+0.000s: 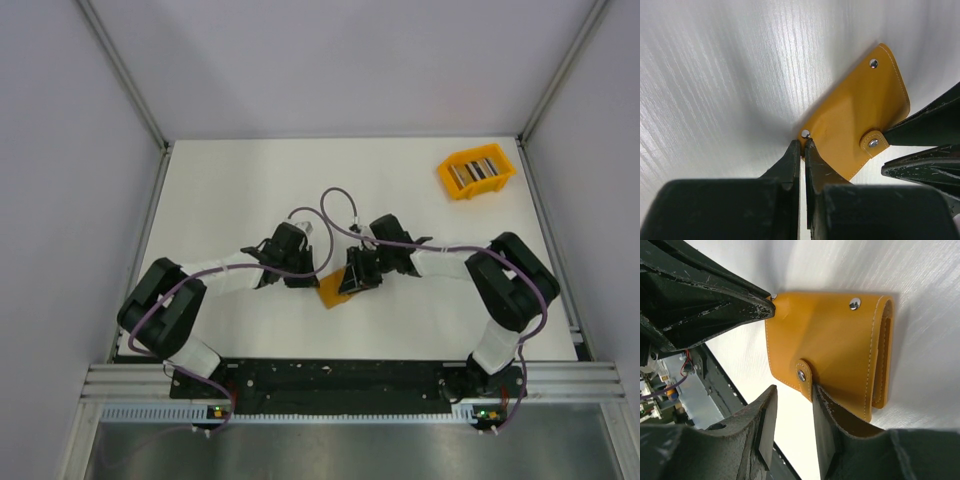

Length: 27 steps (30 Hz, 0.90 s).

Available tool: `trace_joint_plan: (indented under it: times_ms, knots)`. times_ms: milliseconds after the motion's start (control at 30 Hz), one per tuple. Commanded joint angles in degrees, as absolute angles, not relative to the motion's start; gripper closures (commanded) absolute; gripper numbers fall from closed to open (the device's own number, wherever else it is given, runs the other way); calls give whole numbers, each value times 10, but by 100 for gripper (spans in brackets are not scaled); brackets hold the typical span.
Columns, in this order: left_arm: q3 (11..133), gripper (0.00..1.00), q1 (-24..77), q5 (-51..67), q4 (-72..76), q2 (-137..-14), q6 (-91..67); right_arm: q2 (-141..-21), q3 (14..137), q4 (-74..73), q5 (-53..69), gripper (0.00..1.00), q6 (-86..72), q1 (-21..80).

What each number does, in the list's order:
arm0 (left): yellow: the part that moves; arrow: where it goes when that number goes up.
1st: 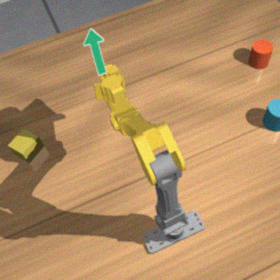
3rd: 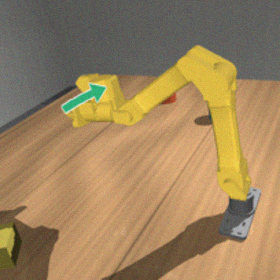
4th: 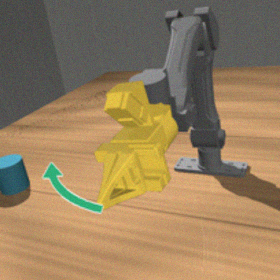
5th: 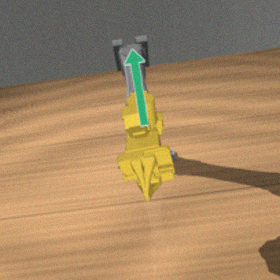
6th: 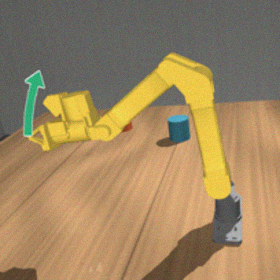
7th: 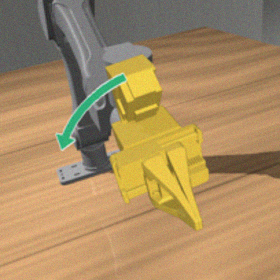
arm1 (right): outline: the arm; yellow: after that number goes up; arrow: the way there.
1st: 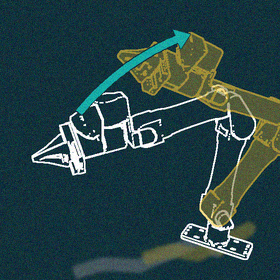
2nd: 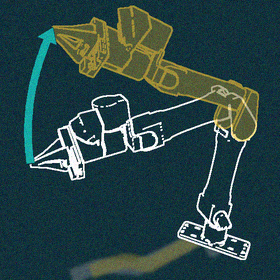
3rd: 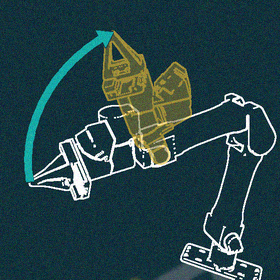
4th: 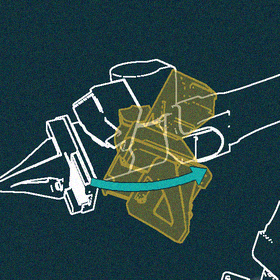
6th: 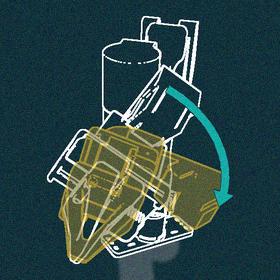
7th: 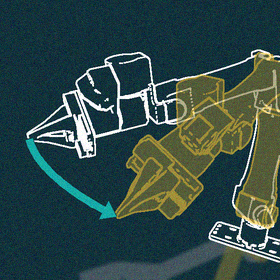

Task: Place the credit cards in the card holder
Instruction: Open the card holder at the center of the board.

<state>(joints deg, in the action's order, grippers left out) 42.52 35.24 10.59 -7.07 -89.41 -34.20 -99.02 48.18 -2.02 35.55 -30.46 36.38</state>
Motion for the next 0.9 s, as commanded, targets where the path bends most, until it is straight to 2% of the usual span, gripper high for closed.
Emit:
trace_joint_plan:
  times_ms: [0,267,333,433,867]
  knots:
    - [409,100,358,78,-78,-903,-368,-991,494,-5,351,66,-328,394]
    - [383,100,361,79,-53,-884,-402,-1002,478,60,330,78,-378,413]
    - [383,100,363,79,-52,-885,-403,-1008,474,69,324,84,-376,414]
    - [382,100,362,78,-52,-885,-407,-1011,466,90,319,100,-367,414]
    - [391,100,363,39,-84,-892,-446,-985,382,405,405,100,-338,426]
